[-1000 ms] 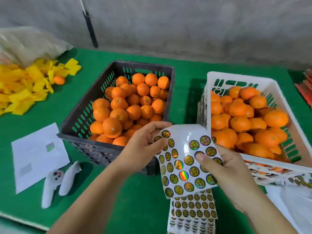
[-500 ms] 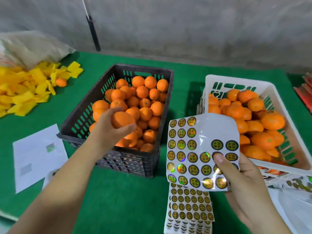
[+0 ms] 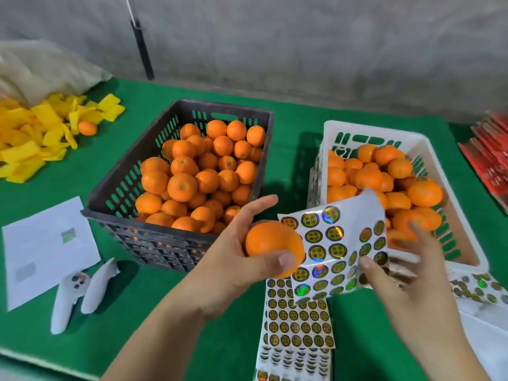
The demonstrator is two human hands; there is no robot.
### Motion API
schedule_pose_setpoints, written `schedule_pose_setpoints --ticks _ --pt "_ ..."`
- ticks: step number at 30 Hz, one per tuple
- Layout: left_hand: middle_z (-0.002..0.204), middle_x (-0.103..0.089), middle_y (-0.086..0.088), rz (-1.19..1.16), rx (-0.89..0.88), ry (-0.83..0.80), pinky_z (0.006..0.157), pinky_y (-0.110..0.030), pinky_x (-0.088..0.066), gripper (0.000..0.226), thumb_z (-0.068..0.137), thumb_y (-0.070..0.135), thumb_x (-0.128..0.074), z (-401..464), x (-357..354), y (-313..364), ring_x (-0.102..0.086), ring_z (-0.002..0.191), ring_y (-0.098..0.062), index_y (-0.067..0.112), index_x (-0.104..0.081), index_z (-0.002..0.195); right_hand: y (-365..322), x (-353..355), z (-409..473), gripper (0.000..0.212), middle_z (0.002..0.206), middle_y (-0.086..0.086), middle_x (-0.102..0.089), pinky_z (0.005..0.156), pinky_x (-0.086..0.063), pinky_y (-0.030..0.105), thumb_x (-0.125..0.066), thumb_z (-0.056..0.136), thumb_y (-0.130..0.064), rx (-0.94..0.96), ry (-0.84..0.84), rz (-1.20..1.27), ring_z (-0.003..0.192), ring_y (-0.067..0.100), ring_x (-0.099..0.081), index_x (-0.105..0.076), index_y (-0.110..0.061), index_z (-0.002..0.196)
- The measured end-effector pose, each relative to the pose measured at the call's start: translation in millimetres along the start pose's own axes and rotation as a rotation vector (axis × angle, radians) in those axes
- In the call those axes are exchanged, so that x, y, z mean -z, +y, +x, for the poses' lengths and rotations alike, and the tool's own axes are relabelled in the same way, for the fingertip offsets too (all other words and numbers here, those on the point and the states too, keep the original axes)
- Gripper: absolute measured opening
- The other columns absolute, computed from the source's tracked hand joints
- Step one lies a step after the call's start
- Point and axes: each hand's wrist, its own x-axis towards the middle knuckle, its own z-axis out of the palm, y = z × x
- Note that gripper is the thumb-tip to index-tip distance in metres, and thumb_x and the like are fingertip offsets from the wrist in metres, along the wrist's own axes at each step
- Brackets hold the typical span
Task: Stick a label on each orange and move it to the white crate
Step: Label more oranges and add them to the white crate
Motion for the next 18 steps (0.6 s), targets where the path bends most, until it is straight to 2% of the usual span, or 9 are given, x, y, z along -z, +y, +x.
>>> schedule_pose_setpoints --ticks 1,3,4,6,8,10,13,15,18 --pt "0.13 -0.065 -0.001 0.033 -0.013 0.001 0.088 -0.035 -0.059 0.105 0.056 0.061 -0.096 -2.1 -2.5 -0.7 -0.071 0.113 -0.028 0.051 -0.045 0.147 -3.8 2.8 -2.2 0.06 0.141 0.005 -0.049 0.107 -0.045 0.034 -0.078 0.093 -0.036 0.173 0.101 -0.173 0.125 0.013 -0.056 -0.052 -0.029 0.146" --pt "0.124 -0.067 0.007 0.084 -0.047 -0.032 0.085 -0.031 -0.059 0.105 0.061 0.059 -0.095 -6.1 -7.5 -0.7 -0.072 0.11 -0.024 0.048 -0.04 0.15 -22.0 6.3 -8.1 0.048 0.136 0.004 -0.044 0.112 -0.035 0.033 -0.071 0.097 -0.026 0.603 0.151 -0.336 0.126 0.021 -0.045 -0.057 -0.023 0.142" --pt "0.123 -0.067 0.007 0.09 -0.062 -0.061 0.084 -0.03 -0.059 0.106 0.063 0.056 -0.095 -8.0 -10.0 0.0 -0.072 0.108 -0.024 0.045 -0.037 0.151 -32.6 6.1 -11.1 0.044 0.134 0.0 -0.048 0.109 -0.035 0.033 -0.069 0.096 -0.026 0.742 0.059 -0.358 0.122 0.023 -0.046 -0.062 -0.024 0.139" --pt "0.123 -0.065 0.0 0.055 -0.092 -0.129 0.084 -0.032 -0.058 0.108 0.066 0.049 -0.095 -11.9 -14.6 2.0 -0.071 0.106 -0.025 0.04 -0.032 0.153 -48.3 1.2 -13.0 0.041 0.131 0.0 -0.058 0.101 -0.038 0.029 -0.067 0.097 -0.027 0.836 -0.147 -0.386 0.115 0.024 -0.052 -0.067 -0.023 0.138" --pt "0.122 -0.063 -0.007 0.033 -0.127 -0.173 0.084 -0.033 -0.057 0.107 0.069 0.044 -0.094 -14.5 -18.3 5.1 -0.07 0.105 -0.026 0.035 -0.031 0.154 -54.4 -4.3 -10.3 0.039 0.125 0.002 -0.065 0.093 -0.045 0.031 -0.069 0.096 -0.025 0.773 -0.24 -0.379 0.11 0.025 -0.061 -0.071 -0.015 0.134" --pt "0.121 -0.062 -0.01 0.033 -0.16 -0.187 0.084 -0.034 -0.057 0.104 0.071 0.041 -0.093 -15.6 -21.2 7.5 -0.069 0.106 -0.029 0.032 -0.03 0.154 -58.1 -4.7 -8.2 0.034 0.117 -0.001 -0.07 0.086 -0.049 0.031 -0.072 0.092 -0.024 0.682 -0.231 -0.333 0.102 0.021 -0.068 -0.076 -0.013 0.123" --pt "0.121 -0.061 -0.013 0.027 -0.197 -0.195 0.086 -0.038 -0.058 0.102 0.072 0.04 -0.092 -15.4 -22.2 7.5 -0.067 0.108 -0.031 0.029 -0.031 0.153 -59.0 1.3 -9.1 0.015 0.098 -0.014 -0.073 0.077 -0.052 0.022 -0.079 0.094 -0.033 0.531 -0.245 -0.156 0.088 0.008 -0.07 -0.081 -0.024 0.104" --pt "0.123 -0.06 -0.016 0.04 -0.211 -0.219 0.089 -0.045 -0.059 0.102 0.072 0.038 -0.093 -14.7 -21.4 6.5 -0.066 0.111 -0.036 0.028 -0.031 0.153 -60.3 3.9 -10.1 0.012 0.089 -0.012 -0.076 0.073 -0.054 0.018 -0.077 0.087 -0.039 0.366 -0.322 0.018 0.083 0.009 -0.072 -0.082 -0.034 0.096" --pt "0.125 -0.058 -0.018 0.086 -0.222 -0.285 0.089 -0.057 -0.059 0.103 0.074 0.028 -0.093 -12.9 -17.8 2.9 -0.064 0.114 -0.04 0.026 -0.03 0.155 -58.6 7.8 -9.3 0.015 0.087 -0.006 -0.08 0.072 -0.057 0.016 -0.077 0.081 -0.039 0.159 -0.431 0.253 0.079 0.007 -0.075 -0.083 -0.037 0.095"
